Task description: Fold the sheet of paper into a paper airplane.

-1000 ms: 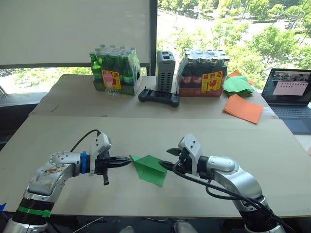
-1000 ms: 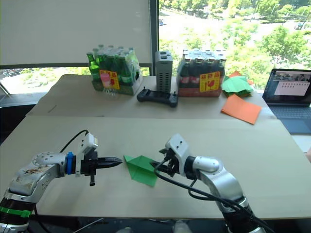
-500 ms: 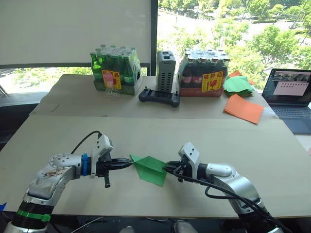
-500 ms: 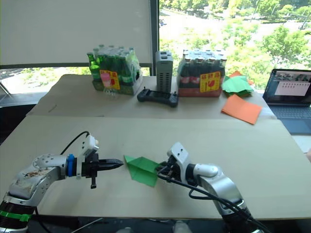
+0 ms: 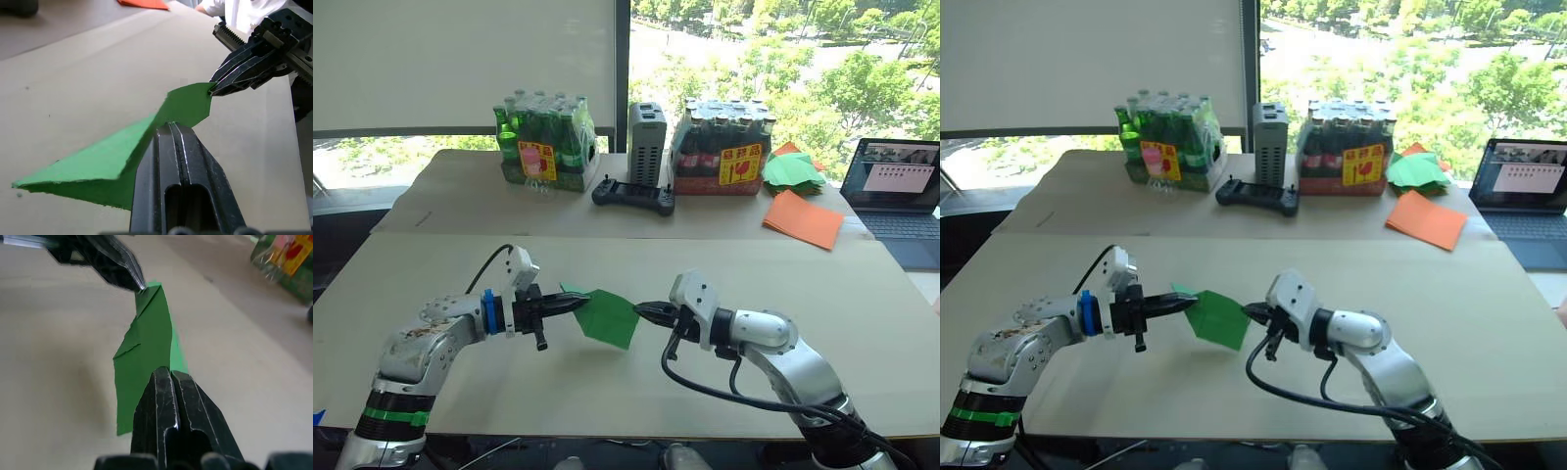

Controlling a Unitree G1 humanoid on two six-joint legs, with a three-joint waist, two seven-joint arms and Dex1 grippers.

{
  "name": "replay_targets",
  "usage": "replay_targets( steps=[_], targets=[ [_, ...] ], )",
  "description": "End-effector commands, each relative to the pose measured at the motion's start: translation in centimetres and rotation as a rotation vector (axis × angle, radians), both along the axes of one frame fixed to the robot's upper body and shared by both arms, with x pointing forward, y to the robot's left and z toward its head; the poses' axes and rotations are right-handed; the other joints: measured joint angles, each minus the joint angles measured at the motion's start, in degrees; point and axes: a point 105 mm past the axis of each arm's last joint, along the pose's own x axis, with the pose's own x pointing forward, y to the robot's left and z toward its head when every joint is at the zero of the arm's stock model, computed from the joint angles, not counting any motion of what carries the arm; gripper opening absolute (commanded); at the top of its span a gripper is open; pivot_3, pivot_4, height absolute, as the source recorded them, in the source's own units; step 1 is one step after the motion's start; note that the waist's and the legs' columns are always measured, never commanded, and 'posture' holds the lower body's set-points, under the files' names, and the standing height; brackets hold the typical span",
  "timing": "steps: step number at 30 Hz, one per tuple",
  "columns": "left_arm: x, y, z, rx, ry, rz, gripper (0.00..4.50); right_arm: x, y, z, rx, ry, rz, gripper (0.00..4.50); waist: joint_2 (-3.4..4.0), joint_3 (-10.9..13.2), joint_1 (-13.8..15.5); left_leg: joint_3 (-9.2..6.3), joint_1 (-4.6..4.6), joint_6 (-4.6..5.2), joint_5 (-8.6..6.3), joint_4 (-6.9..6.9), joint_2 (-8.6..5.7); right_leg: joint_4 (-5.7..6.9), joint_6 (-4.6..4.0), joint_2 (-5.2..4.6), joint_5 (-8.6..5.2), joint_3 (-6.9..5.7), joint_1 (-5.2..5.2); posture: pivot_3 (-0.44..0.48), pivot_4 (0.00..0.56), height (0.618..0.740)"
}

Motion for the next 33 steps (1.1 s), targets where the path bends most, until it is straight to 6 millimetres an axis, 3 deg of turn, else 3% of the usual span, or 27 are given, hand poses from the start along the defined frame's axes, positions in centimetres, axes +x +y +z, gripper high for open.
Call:
replay_targets(
  steps=[1, 7, 11, 15, 16, 21, 24, 27, 33],
  targets=[
    [0.8, 0.7, 2.3, -0.094, -0.033, 0.036, 0.0, -0.9, 1.0, 1.6, -0.14, -0.379, 0.057, 0.02, 0.0, 0.0, -0.07, 0.01, 0.0, -0.01, 0.0, 0.0, -0.01, 0.0, 0.0, 0.0, 0.0, 0.01, -0.01, 0.0, 0.15, 0.74],
    [0.7, 0.8, 1.7, -0.074, -0.023, 0.039, 0.0, -1.2, 0.9, -2.4, -0.36, -0.616, 0.103, 0.02, -0.02, 0.01, 0.04, 0.03, 0.01, -0.05, 0.03, 0.0, -0.03, 0.01, -0.01, -0.02, 0.01, 0.03, 0.01, 0.0, 0.15, 0.74],
    [0.5, 1.1, 1.3, -0.059, -0.019, 0.048, 0.0, -1.8, 1.5, -5.4, -0.418, -0.599, 0.169, 0.02, -0.03, 0.01, -0.11, 0.04, 0.03, -0.05, 0.03, 0.0, -0.02, 0.04, -0.04, -0.01, 0.02, 0.06, 0.0, 0.0, 0.15, 0.74],
    [0.5, 0.9, 1.1, -0.054, -0.012, 0.04, 0.0, -2.4, 1.5, -6.8, -0.424, -0.522, 0.21, 0.02, -0.03, 0.02, 0.0, 0.03, 0.04, -0.07, 0.04, 0.0, -0.02, 0.03, -0.04, -0.02, 0.02, 0.06, 0.04, 0.0, 0.15, 0.74],
    [0.4, 0.9, 0.9, -0.049, -0.009, 0.035, 0.0, -2.5, 1.4, -6.6, -0.405, -0.486, 0.205, 0.62, -0.03, 0.02, 0.02, 0.03, 0.03, -0.07, 0.04, 0.0, -0.03, 0.02, -0.04, -0.02, 0.02, 0.05, 0.04, 0.0, 0.15, 0.74],
    [0.4, 0.8, 0.7, -0.044, -0.006, 0.029, 0.0, -3.3, 1.6, -4.9, -0.27, -0.334, 0.21, 2.27, -0.04, 0.02, 0.0, 0.02, 0.05, -0.07, 0.04, 0.0, -0.02, 0.03, -0.05, -0.02, 0.03, 0.06, 0.05, 0.0, 0.15, 0.74],
    [0.4, 0.6, 0.6, -0.047, -0.002, 0.022, 0.0, -4.2, 2.4, -2.3, -0.111, -0.192, 0.223, 2.27, -0.04, 0.02, -0.14, 0.0, 0.06, -0.06, 0.04, 0.0, 0.0, 0.06, -0.05, 0.0, 0.03, 0.05, 0.05, 0.0, 0.15, 0.74],
    [0.4, 0.4, 0.3, -0.044, 0.001, 0.018, 0.0, -3.0, 2.7, -1.2, -0.002, -0.07, 0.143, 2.27, -0.04, 0.02, -0.01, -0.03, 0.11, -0.06, 0.04, 0.0, 0.0, 0.08, -0.06, 0.01, 0.03, 0.04, 0.09, 0.0, 0.15, 0.74],
    [0.5, 0.2, 0.4, -0.049, -0.005, 0.018, 0.0, -1.9, 2.8, -2.7, 0.037, 0.121, 0.065, 0.46, -0.04, 0.02, 0.21, -0.03, 0.07, -0.07, 0.04, 0.0, -0.01, 0.05, -0.06, -0.01, 0.03, 0.02, 0.07, 0.0, 0.15, 0.74]
  ],
)
